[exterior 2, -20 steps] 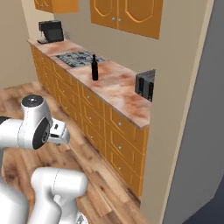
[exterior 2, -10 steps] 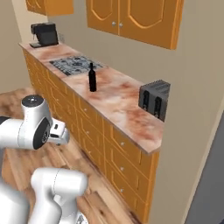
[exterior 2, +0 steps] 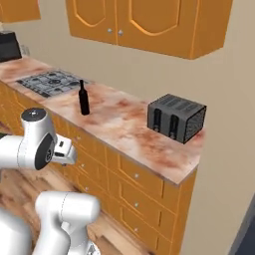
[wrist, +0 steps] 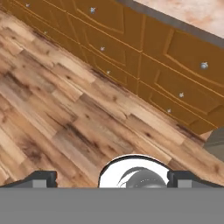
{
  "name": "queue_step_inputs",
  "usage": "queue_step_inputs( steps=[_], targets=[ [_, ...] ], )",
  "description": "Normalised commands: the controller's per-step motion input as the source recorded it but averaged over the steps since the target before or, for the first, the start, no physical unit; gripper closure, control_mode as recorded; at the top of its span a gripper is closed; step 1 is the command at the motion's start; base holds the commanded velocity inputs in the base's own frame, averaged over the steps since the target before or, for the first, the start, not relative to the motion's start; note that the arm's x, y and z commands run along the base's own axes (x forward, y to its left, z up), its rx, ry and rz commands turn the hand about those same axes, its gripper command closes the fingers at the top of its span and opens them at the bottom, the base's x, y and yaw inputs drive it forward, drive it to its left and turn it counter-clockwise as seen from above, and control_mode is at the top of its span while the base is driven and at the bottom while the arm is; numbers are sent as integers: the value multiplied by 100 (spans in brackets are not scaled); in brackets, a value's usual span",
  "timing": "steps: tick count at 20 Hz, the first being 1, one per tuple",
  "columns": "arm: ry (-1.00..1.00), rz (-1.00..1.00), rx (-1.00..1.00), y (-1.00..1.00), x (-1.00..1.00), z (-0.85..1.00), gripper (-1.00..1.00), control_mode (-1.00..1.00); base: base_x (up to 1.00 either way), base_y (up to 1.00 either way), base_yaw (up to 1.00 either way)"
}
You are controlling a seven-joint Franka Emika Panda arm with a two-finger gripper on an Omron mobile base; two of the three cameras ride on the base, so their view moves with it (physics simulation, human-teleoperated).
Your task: There is a wine glass and glass cup on the dining counter. Place the wine bottle next to the wine glass and the juice bottle next to the glass cup.
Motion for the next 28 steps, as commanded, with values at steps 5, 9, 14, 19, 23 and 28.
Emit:
queue_step_inputs(
  steps=[5, 9, 14, 19, 23, 28],
  targets=[
    [0, 0, 0, 0, 0, 0, -100, 100, 45, 32, -58],
    [0, 0, 0, 0, 0, 0, -100, 100, 36, 42, -52],
    [0, 0, 0, 0, 0, 0, -100, 100, 30, 56, -34],
    [0, 0, 0, 0, 0, 0, -100, 100, 34, 67, -15],
    [0, 0, 0, 0, 0, 0, -100, 100, 38, 66, -13],
    [0, 0, 0, 0, 0, 0, -100, 100, 42, 62, -14]
  ],
)
